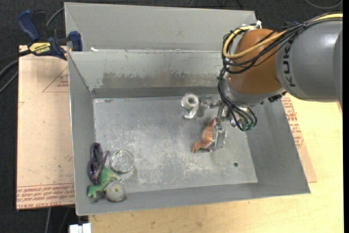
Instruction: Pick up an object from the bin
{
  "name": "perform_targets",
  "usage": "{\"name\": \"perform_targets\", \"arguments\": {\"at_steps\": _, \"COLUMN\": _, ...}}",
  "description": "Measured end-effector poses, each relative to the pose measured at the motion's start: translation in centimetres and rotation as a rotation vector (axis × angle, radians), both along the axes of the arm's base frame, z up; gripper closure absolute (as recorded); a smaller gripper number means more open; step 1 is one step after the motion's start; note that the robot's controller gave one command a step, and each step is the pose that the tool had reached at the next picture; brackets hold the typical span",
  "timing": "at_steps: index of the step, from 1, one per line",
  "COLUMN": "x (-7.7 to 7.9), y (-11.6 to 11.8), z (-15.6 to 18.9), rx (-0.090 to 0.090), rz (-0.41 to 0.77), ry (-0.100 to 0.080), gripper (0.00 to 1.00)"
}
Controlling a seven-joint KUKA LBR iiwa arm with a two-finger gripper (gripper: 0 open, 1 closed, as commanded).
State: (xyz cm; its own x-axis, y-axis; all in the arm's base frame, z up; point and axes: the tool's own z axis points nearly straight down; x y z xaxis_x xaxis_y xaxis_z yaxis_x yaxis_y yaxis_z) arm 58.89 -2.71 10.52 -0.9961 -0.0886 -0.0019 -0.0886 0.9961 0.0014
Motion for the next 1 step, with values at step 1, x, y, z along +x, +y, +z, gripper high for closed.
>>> {"name": "perform_targets", "arguments": {"at_steps": 1, "x": -3.01, "y": -0.43, "z": -2.99, "rx": 0.0, "rz": -0.352, "ry": 0.0, "gripper": 1.0}}
